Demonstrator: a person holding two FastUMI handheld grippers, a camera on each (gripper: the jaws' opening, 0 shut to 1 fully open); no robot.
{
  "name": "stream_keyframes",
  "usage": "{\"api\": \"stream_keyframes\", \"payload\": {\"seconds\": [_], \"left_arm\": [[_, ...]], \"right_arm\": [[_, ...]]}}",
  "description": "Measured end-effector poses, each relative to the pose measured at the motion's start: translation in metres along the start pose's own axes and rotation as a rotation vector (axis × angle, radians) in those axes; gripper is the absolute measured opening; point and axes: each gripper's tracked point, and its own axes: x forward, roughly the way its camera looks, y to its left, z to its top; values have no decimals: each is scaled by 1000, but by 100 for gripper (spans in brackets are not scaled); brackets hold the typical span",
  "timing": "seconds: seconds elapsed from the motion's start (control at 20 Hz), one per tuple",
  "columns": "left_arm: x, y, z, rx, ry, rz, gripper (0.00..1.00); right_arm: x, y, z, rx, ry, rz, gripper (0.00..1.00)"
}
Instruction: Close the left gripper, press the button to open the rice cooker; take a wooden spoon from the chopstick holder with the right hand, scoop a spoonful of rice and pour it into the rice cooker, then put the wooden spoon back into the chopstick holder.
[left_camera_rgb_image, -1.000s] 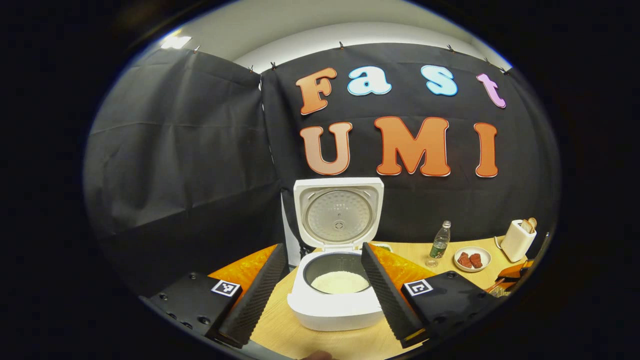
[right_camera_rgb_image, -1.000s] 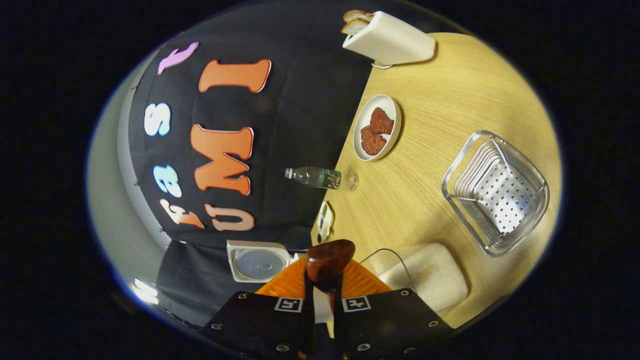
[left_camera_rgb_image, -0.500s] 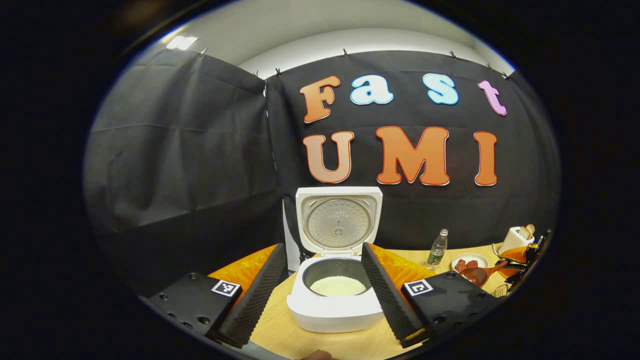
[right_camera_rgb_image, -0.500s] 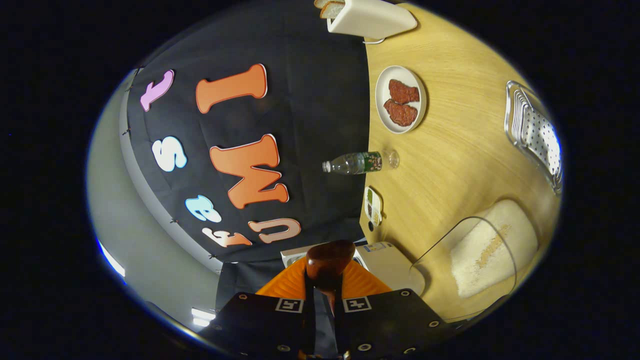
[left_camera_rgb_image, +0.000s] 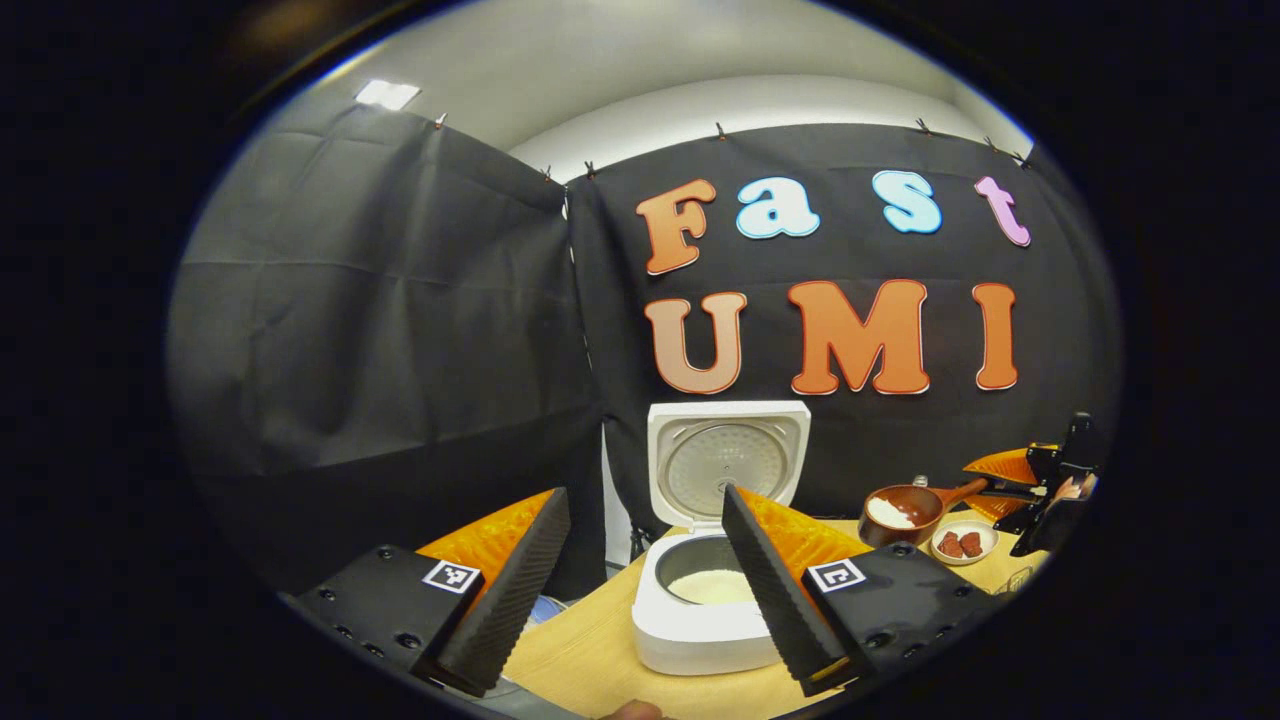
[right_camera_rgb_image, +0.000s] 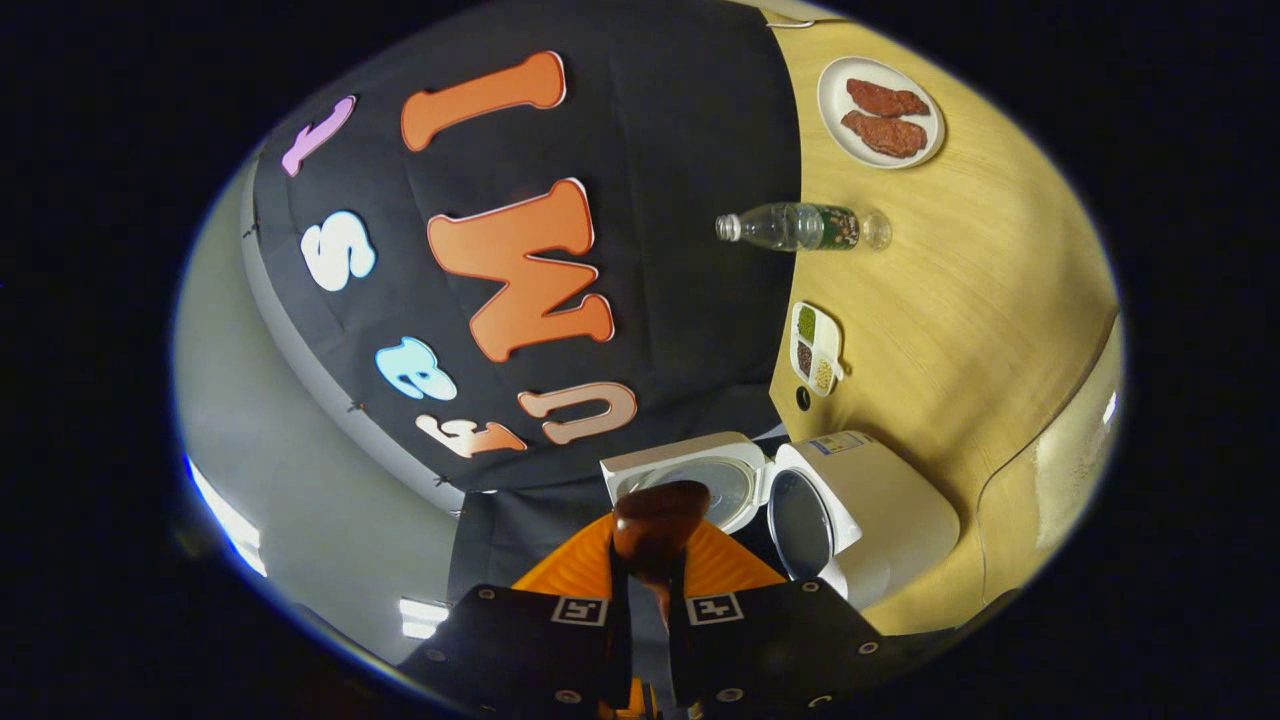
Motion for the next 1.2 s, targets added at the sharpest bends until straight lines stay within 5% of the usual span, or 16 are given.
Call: {"api": "stream_keyframes", "payload": {"seconds": [0.45, 0.75, 1.2], "left_arm": [[6, 65, -32, -8, 60, 67, 100], [17, 95, -55, -15, 120, 96, 100], [36, 96, -61, -10, 145, 75, 100]], "right_arm": [[106, -2, -44, -189, 26, -92, 14], [156, -3, -53, -463, 1, -163, 14], [177, 2, -63, -1033, -59, -244, 14]]}}
